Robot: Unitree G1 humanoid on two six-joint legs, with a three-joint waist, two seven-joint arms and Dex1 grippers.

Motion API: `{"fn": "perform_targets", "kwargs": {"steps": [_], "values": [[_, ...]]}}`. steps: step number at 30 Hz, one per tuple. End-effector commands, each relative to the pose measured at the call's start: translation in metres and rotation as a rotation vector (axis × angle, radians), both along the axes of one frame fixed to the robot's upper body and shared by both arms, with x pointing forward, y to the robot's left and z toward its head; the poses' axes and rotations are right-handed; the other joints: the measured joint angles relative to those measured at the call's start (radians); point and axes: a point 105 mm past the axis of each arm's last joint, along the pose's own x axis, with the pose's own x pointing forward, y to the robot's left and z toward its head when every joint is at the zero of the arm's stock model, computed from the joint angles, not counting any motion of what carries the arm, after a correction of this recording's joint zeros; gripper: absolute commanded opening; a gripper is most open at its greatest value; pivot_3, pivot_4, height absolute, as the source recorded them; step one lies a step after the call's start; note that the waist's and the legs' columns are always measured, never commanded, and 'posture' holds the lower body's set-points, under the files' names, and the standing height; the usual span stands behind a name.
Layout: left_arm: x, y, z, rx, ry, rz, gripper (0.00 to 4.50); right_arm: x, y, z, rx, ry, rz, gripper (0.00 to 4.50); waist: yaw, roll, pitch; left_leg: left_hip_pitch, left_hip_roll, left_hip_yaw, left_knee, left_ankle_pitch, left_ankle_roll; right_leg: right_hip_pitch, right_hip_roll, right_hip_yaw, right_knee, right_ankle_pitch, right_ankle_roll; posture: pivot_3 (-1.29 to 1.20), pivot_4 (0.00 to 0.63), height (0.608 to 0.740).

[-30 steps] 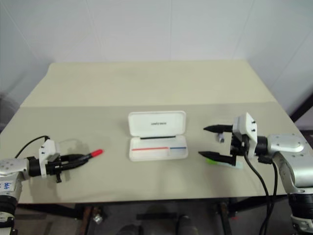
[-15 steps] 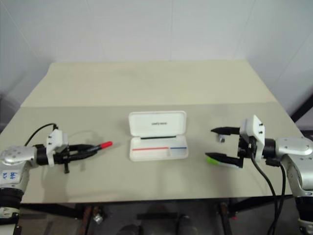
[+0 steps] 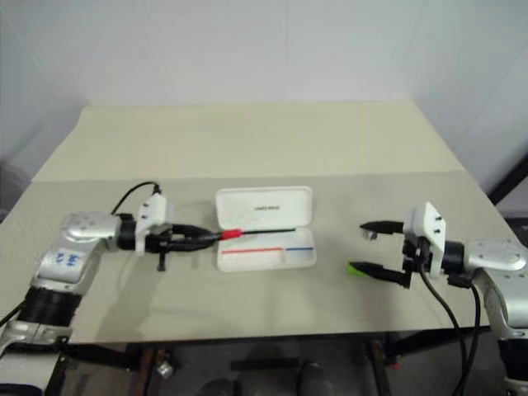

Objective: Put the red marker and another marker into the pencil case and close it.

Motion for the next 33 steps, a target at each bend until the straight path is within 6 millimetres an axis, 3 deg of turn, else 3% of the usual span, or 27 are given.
{"fn": "perform_targets", "kwargs": {"steps": [1,6,13,30,33], "values": [[0.003,-0.023,0.010,0.008,-0.047,-0.032,0.59,-0.004,0.002,0.014,0.013,-0.069,0.001,4.50,0.001,0.000,0.000,0.000,0.000,0.000,0.000,0.000,0.000,0.000,0.000,0.000,0.000,0.000,0.000,0.00,0.150,0.740],[0.006,-0.051,0.000,0.007,-0.019,-0.055,0.59,-0.007,0.005,0.014,0.021,-0.083,-0.008,4.50,-0.001,0.000,0.000,-0.001,0.000,0.000,0.000,0.000,0.000,0.000,0.000,0.000,0.000,0.000,0.001,0.00,0.150,0.740],[0.015,-0.072,-0.011,0.049,-0.070,-0.058,0.59,-0.013,0.011,0.016,0.039,-0.096,-0.021,4.50,0.002,0.000,0.000,-0.001,0.000,0.000,0.001,0.000,0.000,0.000,0.000,0.001,-0.001,0.001,0.001,0.00,0.150,0.740],[0.037,-0.093,-0.019,0.053,-0.092,-0.032,0.59,-0.016,0.017,0.021,0.065,-0.117,-0.039,4.50,0.004,0.000,0.000,-0.001,-0.001,0.000,0.001,0.000,0.000,0.001,0.000,0.001,-0.002,0.001,0.002,0.00,0.150,0.740],[0.034,-0.097,-0.021,0.050,-0.071,-0.051,1.62,-0.016,0.017,0.021,0.068,-0.119,-0.040,4.50,0.005,0.000,0.000,-0.001,-0.001,0.000,0.001,0.000,0.000,0.001,0.000,0.001,-0.002,0.001,0.002,0.00,0.150,0.740]]}}
